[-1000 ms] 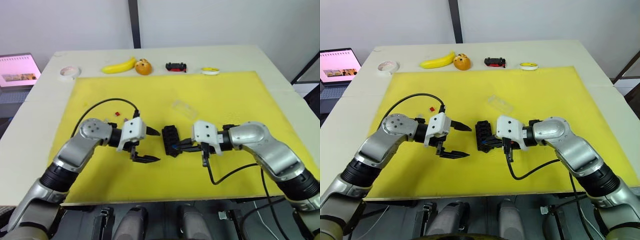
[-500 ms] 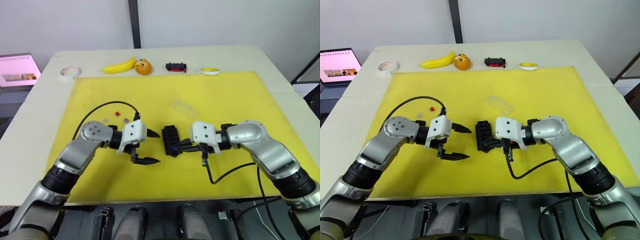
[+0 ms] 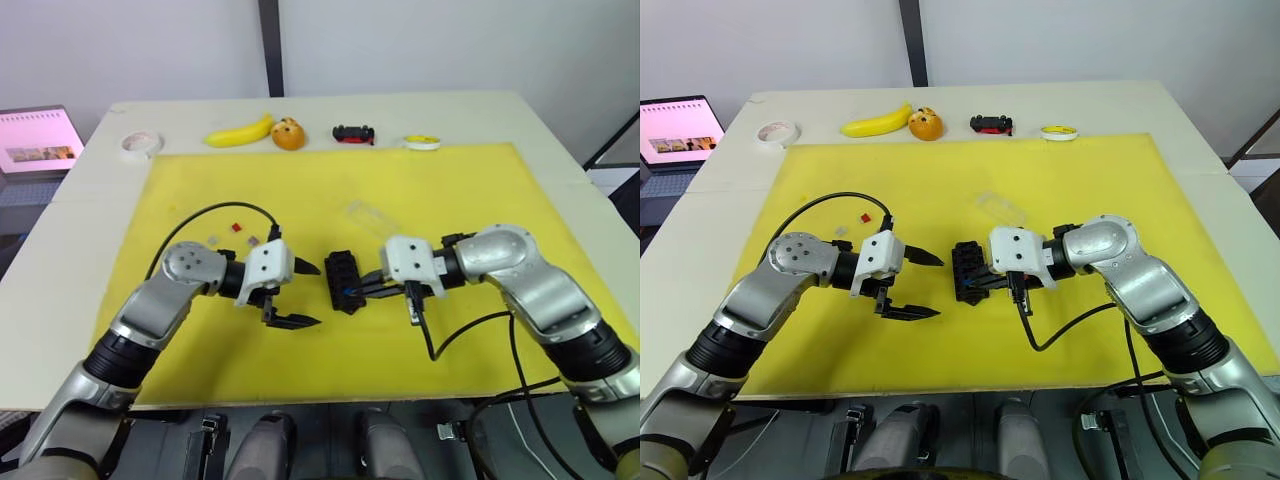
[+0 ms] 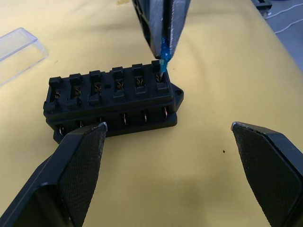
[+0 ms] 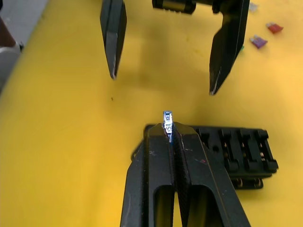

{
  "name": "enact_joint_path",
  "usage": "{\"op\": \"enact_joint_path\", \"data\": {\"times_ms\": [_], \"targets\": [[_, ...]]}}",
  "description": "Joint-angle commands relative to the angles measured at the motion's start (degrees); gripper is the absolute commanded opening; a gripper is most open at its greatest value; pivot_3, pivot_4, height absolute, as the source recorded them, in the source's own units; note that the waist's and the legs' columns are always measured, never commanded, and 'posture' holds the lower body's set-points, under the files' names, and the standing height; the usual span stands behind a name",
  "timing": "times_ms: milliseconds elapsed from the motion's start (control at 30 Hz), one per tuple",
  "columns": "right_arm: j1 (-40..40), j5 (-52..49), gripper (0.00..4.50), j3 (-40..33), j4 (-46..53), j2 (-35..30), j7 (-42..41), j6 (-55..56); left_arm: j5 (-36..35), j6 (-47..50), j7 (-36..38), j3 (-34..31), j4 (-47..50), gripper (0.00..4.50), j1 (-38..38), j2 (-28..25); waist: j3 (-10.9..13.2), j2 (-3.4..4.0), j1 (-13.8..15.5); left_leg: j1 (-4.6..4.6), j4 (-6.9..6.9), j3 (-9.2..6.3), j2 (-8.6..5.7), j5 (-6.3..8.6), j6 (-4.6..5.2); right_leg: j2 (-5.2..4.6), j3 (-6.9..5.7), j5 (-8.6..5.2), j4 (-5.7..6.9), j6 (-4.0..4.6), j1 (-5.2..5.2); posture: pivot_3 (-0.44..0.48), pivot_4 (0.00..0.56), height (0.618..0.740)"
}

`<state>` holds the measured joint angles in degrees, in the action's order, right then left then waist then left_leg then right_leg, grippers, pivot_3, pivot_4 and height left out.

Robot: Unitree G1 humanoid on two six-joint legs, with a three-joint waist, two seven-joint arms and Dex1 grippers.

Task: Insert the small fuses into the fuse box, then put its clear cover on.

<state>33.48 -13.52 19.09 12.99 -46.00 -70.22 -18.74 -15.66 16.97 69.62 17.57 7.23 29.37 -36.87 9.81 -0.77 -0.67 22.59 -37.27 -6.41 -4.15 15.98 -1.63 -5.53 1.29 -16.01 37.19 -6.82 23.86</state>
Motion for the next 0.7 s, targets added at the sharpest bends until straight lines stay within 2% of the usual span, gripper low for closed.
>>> {"op": "enact_joint_path", "data": {"times_ms": [33,700], "targets": [[0.3,0.7,0.00,-0.6,0.0,0.8,-0.7,2.0,-0.1,-1.5,0.1,-1.2,2.6,4.44,1.1,0.3,0.0,0.00,0.0,0.00,0.00,0.00,0.00,-0.01,-0.01,0.00,0.00,0.00,0.01,0.00,0.00,0.000,0.150,0.740],[-0.1,1.7,0.00,-1.0,-1.0,2.4,-1.7,1.8,0.0,-0.9,0.0,-1.3,2.7,4.44,2.0,0.5,0.0,0.00,0.0,-0.01,-0.03,0.00,0.00,-0.05,-0.09,0.00,0.00,0.00,0.03,0.00,0.00,0.000,0.150,0.740]]}}
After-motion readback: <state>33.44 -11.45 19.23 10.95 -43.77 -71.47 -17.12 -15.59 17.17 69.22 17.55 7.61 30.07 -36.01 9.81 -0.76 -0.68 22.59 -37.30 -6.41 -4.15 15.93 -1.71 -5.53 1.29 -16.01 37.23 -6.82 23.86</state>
